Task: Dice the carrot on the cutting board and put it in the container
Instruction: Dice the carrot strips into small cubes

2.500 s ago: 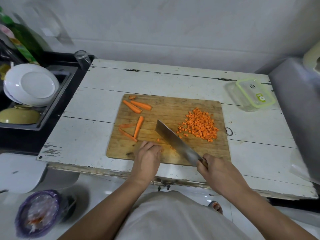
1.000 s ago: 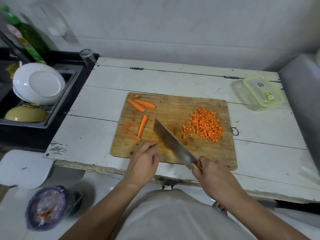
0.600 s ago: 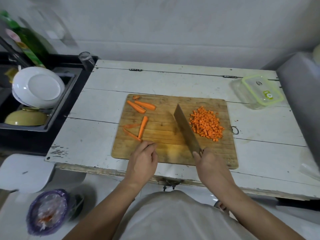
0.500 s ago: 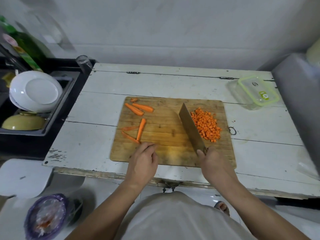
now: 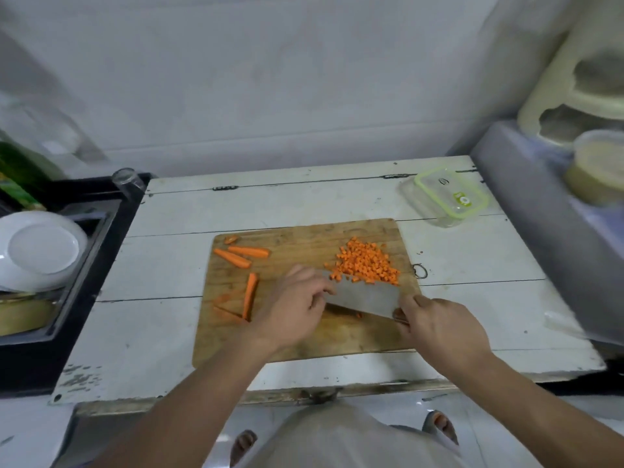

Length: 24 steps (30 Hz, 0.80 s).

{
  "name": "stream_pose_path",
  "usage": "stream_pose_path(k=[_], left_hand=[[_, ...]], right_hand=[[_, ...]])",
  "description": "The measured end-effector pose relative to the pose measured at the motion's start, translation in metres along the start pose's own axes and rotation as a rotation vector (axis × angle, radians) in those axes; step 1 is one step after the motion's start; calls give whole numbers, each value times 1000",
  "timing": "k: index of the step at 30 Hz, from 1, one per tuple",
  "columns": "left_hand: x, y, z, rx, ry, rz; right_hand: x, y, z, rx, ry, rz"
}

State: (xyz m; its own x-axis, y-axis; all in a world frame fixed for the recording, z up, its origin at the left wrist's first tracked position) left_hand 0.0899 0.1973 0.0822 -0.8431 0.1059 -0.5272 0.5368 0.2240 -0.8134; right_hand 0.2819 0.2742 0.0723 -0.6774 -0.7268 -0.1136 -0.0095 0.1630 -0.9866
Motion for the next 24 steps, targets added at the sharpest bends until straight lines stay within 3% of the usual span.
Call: stream_pose_path(k=[2,7,9,12,18,21,24], left_hand=[[-2,32,-16,160,22,-64],[22,63,-53,331,-158,-36],[25,63,-60,338,-161,-17],[12,49,-63,215,-103,30],[-7,82,-63,448,-71,9],[-3,79,-73,397,-105,12],[10,55,-74,223,-209,136]], right_hand=[[-2,-2,2,-21,3,14],[-1,-3,5,-64,-11,42],[0,0,7,-56,-6,44],[0,0,9,-44,19,31],[2,2,13,20,36,17],[2,0,15,52,55,7],[2,-1,16,73,63,-5]])
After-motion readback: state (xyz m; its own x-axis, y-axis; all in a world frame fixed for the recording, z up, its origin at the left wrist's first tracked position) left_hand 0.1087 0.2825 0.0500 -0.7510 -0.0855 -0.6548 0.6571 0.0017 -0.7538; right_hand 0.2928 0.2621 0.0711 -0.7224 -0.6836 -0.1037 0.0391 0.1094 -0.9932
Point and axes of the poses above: each hand's wrist, its own z-axis away from the middle knuckle, its own y-axis out of the palm, x = y × z, the point moved 9 cm from there along -z, towards the middle knuckle, and after that the axes turned 6 degrees about y, right-handed, at the moved point
